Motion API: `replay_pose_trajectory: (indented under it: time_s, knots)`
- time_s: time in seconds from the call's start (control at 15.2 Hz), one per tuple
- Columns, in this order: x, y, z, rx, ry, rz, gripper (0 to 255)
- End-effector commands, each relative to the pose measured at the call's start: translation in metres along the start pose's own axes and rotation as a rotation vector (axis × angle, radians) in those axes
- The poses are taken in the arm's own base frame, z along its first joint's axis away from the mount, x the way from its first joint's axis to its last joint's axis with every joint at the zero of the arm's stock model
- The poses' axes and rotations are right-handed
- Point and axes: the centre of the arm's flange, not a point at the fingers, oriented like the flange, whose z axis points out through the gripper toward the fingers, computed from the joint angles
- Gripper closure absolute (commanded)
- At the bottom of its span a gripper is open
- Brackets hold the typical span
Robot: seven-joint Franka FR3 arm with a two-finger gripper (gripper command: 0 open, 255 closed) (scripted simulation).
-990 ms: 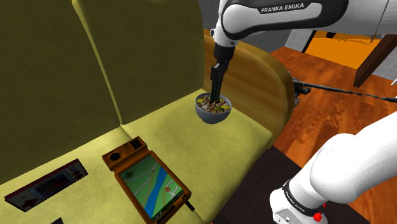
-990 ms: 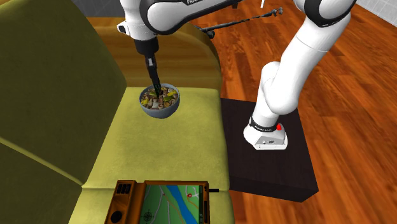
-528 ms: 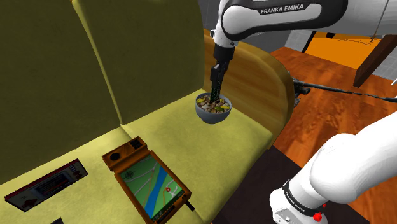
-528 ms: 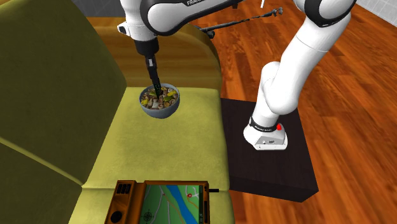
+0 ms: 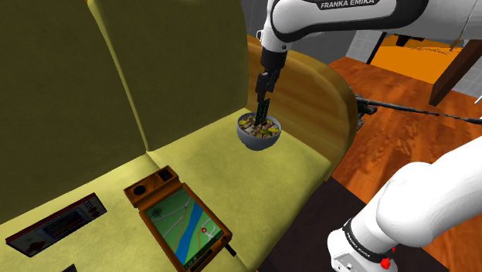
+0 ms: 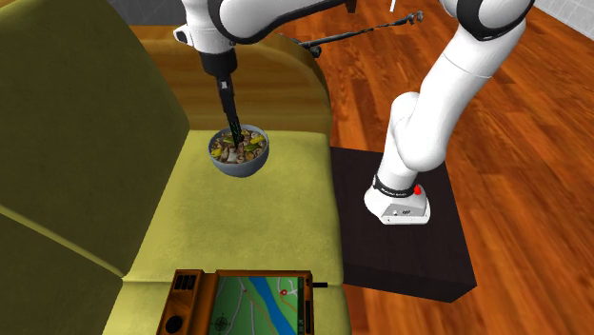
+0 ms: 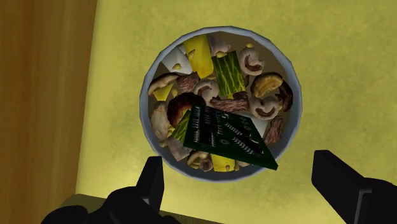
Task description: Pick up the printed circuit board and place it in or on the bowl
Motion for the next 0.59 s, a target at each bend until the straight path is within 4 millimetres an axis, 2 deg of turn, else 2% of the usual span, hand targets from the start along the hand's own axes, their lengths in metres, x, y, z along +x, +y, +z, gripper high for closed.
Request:
replay_pose_trajectory:
  time_s: [0.0, 0.07, 0.53]
  knots:
    - [0.001, -0.001, -0.023, 0.000, -0.001, 0.000, 0]
    - [0.001, -0.001, -0.034, 0.000, -0.001, 0.000, 0]
    - [0.001, -0.001, -0.034, 0.000, -0.001, 0.000, 0]
